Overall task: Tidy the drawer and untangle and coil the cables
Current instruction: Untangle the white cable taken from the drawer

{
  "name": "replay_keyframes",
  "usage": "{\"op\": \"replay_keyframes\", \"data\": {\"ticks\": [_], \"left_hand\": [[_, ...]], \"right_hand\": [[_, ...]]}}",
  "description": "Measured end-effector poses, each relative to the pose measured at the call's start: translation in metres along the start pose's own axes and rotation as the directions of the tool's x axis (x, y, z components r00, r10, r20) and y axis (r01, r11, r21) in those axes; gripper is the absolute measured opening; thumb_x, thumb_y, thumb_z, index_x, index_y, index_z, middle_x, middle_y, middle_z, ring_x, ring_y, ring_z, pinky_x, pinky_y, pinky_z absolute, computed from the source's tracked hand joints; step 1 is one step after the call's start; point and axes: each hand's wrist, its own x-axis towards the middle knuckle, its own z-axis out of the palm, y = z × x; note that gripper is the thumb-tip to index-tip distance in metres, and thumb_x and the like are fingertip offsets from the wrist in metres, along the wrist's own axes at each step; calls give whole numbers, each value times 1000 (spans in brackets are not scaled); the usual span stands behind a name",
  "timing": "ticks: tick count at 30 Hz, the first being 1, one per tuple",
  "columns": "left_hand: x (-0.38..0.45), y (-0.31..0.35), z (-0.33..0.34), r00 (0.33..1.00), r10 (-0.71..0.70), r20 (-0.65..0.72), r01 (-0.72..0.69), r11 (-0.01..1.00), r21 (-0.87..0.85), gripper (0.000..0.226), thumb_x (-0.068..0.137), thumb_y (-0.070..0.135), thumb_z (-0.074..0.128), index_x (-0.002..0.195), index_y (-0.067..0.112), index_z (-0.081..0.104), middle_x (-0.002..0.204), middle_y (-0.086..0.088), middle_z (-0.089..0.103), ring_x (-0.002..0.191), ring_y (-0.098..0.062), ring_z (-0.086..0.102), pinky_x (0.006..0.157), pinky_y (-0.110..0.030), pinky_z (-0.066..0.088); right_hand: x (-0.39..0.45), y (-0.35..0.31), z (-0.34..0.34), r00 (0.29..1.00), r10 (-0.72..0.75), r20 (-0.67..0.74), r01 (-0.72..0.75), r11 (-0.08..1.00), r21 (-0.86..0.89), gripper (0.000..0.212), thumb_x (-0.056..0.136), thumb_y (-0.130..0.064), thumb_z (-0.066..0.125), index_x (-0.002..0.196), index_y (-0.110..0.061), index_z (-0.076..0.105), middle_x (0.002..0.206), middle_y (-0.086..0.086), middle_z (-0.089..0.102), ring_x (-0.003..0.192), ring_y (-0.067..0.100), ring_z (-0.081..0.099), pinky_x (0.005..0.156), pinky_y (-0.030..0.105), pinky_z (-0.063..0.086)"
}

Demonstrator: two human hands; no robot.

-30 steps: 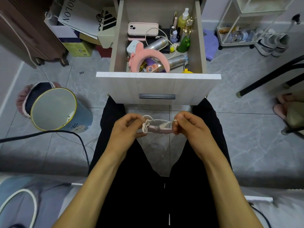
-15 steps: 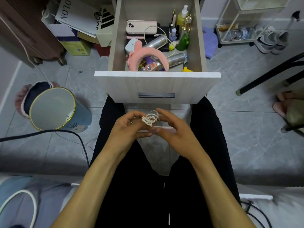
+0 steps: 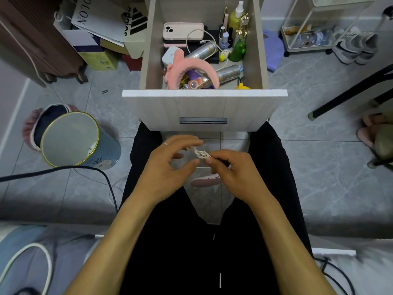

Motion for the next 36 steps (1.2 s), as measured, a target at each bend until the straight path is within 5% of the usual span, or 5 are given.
{"op": "replay_keyframes", "data": {"ticks": [14,18,23,31,36], "left_hand": [[3,15,10,977,-203,-58,195,974,-117,26,90,15,66,89,40,69,88,23,71,84,-1,67,79,-16,53],[0,12,11,979,-195,-63,194,981,-15,22,89,16,69,94,38,69,93,20,70,92,3,64,84,-15,50],[-3,15,14,982,-170,-87,170,985,-11,28,87,14,70,87,42,67,86,23,69,87,1,65,81,-15,51],[-2,10,17,888,-456,-62,381,803,-459,12,88,5,68,92,16,71,85,0,75,79,-13,72,70,-24,56],[-3,2,19,974,-24,-224,69,979,193,14,83,16,76,93,26,75,99,10,62,92,-4,59,84,-11,46]], "right_hand": [[-2,-8,0,979,25,-204,12,984,176,6,87,-9,69,92,-6,67,91,9,65,77,8,62,61,11,50],[-1,-9,0,984,91,-156,-56,974,217,7,88,-20,69,86,-14,74,79,1,71,74,14,67,68,27,57],[2,-9,-4,985,166,-42,-142,928,344,9,88,-9,68,86,-7,76,71,4,72,65,12,66,61,18,50],[6,-10,2,980,197,39,-200,931,305,12,94,-10,59,88,-8,69,76,6,73,65,13,66,62,18,51],[5,-4,6,936,351,21,-325,840,434,16,96,-9,57,84,-6,68,69,1,69,59,9,61,60,21,51]]}}
